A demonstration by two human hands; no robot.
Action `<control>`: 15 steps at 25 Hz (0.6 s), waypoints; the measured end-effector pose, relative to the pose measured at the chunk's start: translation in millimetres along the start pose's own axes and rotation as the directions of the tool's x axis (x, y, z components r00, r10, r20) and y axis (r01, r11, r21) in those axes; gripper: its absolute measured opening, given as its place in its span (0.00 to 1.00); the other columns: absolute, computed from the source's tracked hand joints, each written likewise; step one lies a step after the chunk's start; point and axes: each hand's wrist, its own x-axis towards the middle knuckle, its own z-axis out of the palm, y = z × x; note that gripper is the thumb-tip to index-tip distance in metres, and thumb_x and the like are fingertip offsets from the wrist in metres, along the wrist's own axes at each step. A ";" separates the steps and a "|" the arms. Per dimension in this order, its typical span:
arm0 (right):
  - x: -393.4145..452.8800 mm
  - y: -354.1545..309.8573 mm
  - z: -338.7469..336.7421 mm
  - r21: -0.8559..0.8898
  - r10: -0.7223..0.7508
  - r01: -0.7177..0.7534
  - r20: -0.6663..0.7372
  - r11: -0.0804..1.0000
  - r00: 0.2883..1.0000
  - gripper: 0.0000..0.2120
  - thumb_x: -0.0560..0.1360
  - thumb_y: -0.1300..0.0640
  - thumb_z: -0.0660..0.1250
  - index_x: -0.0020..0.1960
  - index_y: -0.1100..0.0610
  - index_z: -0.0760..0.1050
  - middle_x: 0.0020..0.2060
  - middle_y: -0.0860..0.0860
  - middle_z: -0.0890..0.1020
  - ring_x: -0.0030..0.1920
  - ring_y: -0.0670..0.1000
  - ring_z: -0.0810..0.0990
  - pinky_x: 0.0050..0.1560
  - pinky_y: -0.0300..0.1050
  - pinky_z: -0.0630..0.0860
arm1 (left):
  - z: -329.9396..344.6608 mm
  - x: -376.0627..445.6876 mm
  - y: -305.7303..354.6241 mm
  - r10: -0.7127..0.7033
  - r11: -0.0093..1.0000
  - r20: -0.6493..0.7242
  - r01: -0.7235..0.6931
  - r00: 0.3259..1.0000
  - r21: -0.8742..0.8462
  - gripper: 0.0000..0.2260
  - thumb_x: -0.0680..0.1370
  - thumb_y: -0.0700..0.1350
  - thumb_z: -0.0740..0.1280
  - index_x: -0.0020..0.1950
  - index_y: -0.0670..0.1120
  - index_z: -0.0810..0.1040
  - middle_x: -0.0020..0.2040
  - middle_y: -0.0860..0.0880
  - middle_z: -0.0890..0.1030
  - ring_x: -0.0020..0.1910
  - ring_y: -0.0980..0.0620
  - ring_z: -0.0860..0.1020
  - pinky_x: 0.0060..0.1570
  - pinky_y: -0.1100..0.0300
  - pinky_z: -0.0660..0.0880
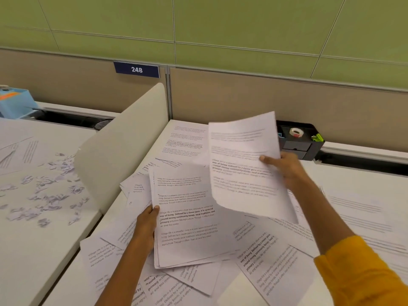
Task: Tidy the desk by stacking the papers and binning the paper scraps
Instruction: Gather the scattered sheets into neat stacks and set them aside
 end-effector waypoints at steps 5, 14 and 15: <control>-15.8 77.9 63.8 -0.188 0.072 -0.052 0.099 0.981 0.992 0.08 0.66 0.60 0.76 0.43 0.61 0.80 0.42 0.57 0.84 0.40 0.56 0.83 0.44 0.51 0.82 | 1.3 -2.1 -2.3 0.002 1.000 0.002 -0.002 1.000 -0.010 0.11 0.81 0.48 0.60 0.59 0.46 0.76 0.52 0.42 0.81 0.51 0.42 0.79 0.54 0.45 0.75; -26.5 94.0 103.0 -0.214 0.067 -0.038 0.131 0.976 0.989 0.19 0.71 0.53 0.73 0.59 0.57 0.73 0.45 0.52 0.79 0.40 0.48 0.77 0.41 0.45 0.77 | -0.3 -0.3 -7.8 0.043 0.996 0.047 -0.047 0.998 0.073 0.13 0.77 0.39 0.67 0.61 0.44 0.76 0.54 0.42 0.81 0.48 0.43 0.80 0.50 0.47 0.77; -24.4 94.8 92.8 -0.207 0.061 -0.043 0.078 0.977 0.995 0.20 0.71 0.54 0.73 0.60 0.58 0.73 0.46 0.54 0.80 0.42 0.51 0.78 0.45 0.50 0.79 | -0.4 0.5 -8.4 0.047 0.996 0.043 -0.050 0.998 0.070 0.13 0.77 0.38 0.66 0.61 0.44 0.76 0.54 0.42 0.81 0.48 0.43 0.80 0.51 0.47 0.77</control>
